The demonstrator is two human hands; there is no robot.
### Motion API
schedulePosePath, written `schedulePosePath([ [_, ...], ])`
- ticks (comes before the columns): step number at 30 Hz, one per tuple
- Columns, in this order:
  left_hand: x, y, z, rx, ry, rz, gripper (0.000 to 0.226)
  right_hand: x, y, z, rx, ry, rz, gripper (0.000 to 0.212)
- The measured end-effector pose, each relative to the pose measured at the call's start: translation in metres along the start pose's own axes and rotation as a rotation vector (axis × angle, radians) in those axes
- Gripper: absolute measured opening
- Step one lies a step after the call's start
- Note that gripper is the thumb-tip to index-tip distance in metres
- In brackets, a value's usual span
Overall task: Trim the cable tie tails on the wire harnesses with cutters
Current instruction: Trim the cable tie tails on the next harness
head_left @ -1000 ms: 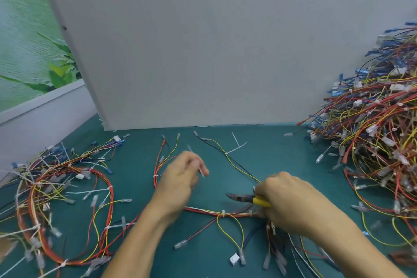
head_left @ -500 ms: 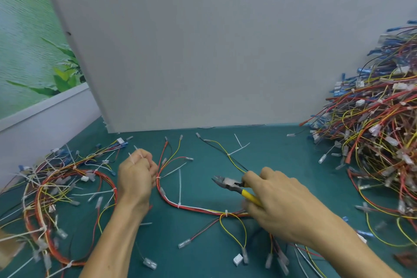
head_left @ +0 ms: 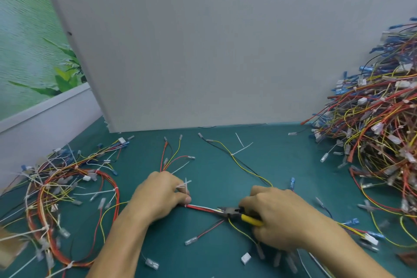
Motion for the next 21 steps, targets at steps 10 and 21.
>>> schedulePosePath([
  [10,0.018,-0.003,-0.044,0.525,-0.113,-0.172,0.008,-0.020,0.019,-0.039,0.170,-0.012,0.089,0.013],
  [21,0.030,-0.005,-0.038,0.349,0.327,0.113,0.023,-0.034,0.041,-0.031,0.291,0.152,-0.007,0.027],
])
Point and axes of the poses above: each hand's wrist, its own y-axis away from the middle knuckle, its own x-axis out of the palm, z = x × y, the point moved 3 cm from there along -y, towards the middle knuckle, and after that the axes turned 10 degrees about z, right-handed, at the moved point
